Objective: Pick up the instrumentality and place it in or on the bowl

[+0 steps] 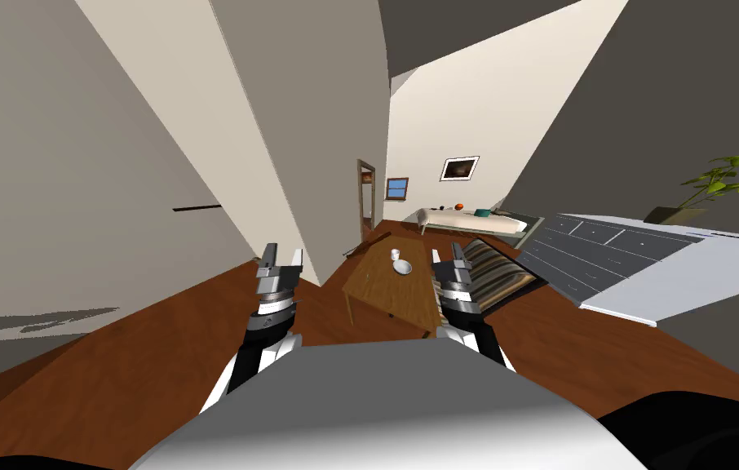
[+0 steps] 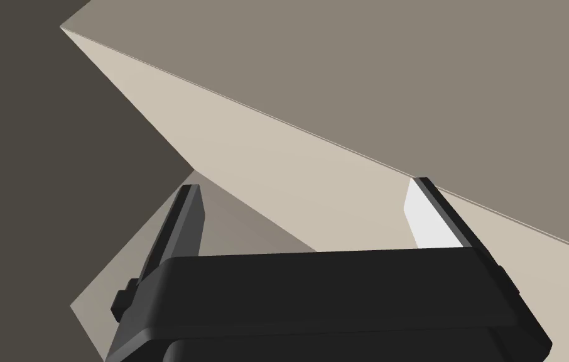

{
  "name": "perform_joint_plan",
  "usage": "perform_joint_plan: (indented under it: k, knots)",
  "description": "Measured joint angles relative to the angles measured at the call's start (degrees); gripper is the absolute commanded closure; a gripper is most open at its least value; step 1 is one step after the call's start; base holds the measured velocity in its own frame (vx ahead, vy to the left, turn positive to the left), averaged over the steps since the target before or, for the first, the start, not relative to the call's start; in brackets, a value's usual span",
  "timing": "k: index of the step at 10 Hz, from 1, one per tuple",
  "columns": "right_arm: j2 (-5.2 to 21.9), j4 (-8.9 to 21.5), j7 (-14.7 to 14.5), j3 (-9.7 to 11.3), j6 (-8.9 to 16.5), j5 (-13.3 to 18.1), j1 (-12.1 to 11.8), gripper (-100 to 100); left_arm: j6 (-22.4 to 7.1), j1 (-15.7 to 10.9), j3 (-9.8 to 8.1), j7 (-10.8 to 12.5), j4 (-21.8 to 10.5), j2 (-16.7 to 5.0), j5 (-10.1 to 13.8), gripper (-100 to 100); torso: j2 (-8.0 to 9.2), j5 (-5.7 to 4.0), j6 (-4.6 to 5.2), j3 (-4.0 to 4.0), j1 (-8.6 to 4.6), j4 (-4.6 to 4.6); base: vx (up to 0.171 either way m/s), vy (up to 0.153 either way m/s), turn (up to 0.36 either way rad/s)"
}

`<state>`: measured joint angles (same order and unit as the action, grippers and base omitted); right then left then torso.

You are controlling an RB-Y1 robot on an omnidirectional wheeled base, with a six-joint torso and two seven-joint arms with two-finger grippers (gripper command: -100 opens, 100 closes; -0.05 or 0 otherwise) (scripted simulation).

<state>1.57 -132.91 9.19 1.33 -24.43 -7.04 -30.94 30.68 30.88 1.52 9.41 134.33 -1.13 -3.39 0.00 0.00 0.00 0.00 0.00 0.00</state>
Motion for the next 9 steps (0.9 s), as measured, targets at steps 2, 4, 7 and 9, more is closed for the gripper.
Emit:
perform_joint_plan:
  k: [2, 4, 7, 9]
  knots:
    - [2.3, 1.8, 0.5, -1.1, 1.3, 1.4, 0.6, -100, 0.0, 0.0, 0.01, 0.0, 0.0, 0.0, 0.0, 0, -0.07, 0.12, -0.02, -0.05, 0.59, -0.02, 0.023, 0.185, 0.121]
    - [3.8, 3.6, 0.8, -1.8, 2.9, 3.2, 1.1, -100, 0.0, 0.0, 0.02, 0.0, 0.0, 0.0, 0.0, 0, -0.18, 0.20, -0.02, -0.10, 0.90, -0.04, 0.046, 0.258, 0.108]
    - [5.4, 7.2, 1.6, -3.0, 4.8, 5.6, 2.1, -100, 0.0, 0.0, 0.01, 0.0, 0.0, 0.0, 0.0, 0, -0.15, 0.14, -0.01, -0.09, 0.59, -0.04, 0.046, 0.165, 0.081]
    - [6.9, 11.1, 2.6, -4.3, 7.0, 8.3, 3.3, -100, 0.0, 0.0, 0.02, 0.0, 0.0, 0.0, 0.0, 0, -0.27, 0.19, -0.01, -0.16, 0.85, -0.06, 0.100, 0.249, 0.086]
